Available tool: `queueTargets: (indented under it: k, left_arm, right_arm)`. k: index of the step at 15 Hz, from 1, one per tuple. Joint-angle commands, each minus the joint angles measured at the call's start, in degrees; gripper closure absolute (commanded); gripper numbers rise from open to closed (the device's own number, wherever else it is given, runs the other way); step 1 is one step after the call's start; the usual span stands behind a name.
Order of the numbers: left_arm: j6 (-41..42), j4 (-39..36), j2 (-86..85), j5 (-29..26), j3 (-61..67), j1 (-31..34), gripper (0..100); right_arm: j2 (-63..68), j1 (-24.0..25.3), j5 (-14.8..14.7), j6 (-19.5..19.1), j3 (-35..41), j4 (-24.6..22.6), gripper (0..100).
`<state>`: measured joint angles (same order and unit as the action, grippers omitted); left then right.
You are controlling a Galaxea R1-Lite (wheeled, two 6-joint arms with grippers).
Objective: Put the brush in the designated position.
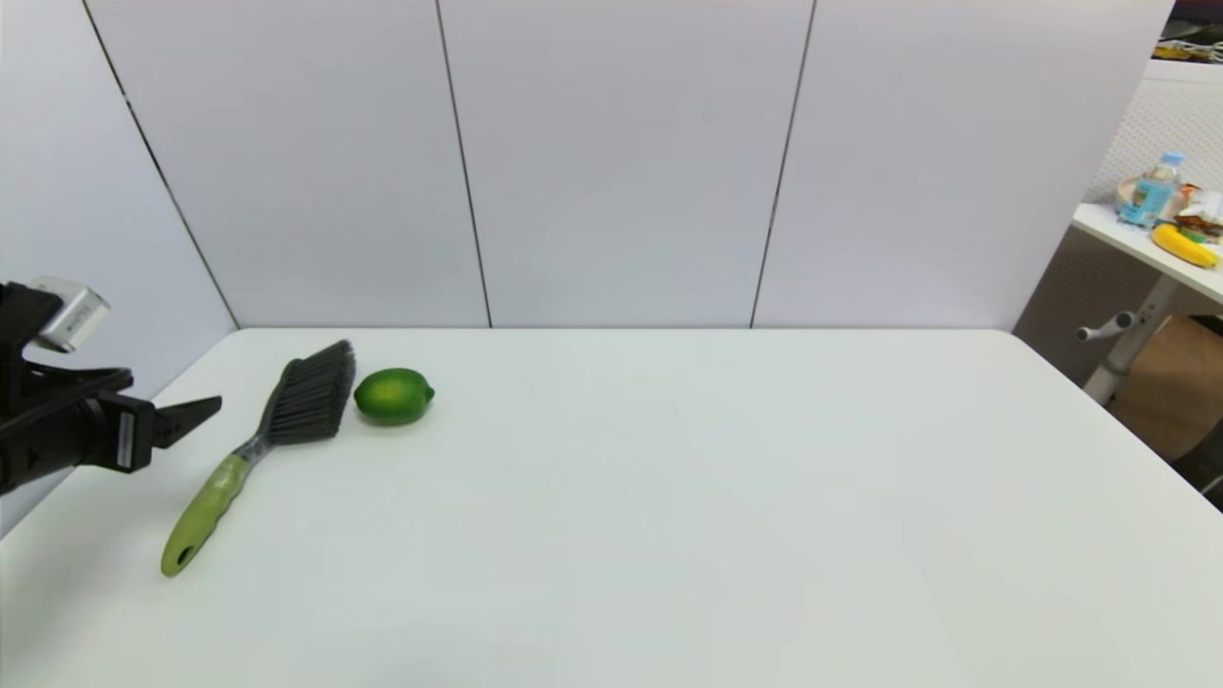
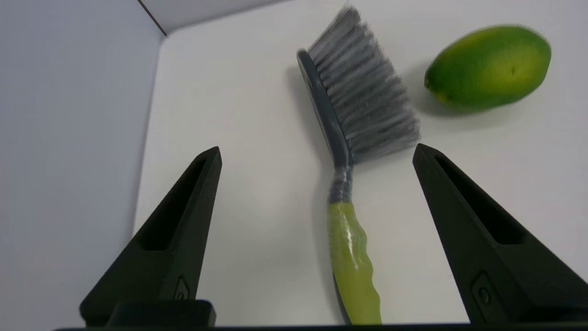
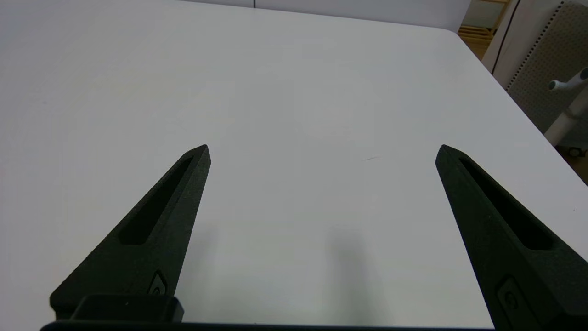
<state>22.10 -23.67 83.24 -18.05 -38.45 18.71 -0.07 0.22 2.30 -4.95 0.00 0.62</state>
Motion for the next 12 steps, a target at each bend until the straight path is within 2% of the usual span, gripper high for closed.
queueTargets:
  k: [1, 3, 7, 10, 11, 12]
  left_arm:
    - [0.40, 10.31, -11.78, 0.30, -12.88, -2.54, 0]
    - [0.49, 19.54, -17.06, 3.46, -19.47, -4.56, 0]
    - [0.13, 34.92, -25.76, 3.99, -28.79, -6.85, 0]
    - [-1.54, 44.77, -34.72, 4.08, -27.03, -8.34, 0]
    - [-2.50, 48.37, -39.38, 3.99, -23.07, -8.43, 0]
    - [-3.56, 48.55, -43.69, 4.08, -17.89, -8.52, 0]
  right_arm:
    - [0.07, 0.04, 0.07, -0.06, 0.09, -0.01, 0]
    - [0.07, 0.04, -0.02, -0.06, 0.09, -0.01, 0]
    - [0.07, 0.04, -0.02, -0.06, 0.09, -0.01, 0]
    - [0.07, 0.04, -0.02, -0.06, 0.09, -0.01, 0]
    - [0.07, 0.04, -0.02, -0.06, 0.09, -0.01, 0]
    - [0.07, 0.04, -0.02, -0.06, 0.09, -0.01, 0]
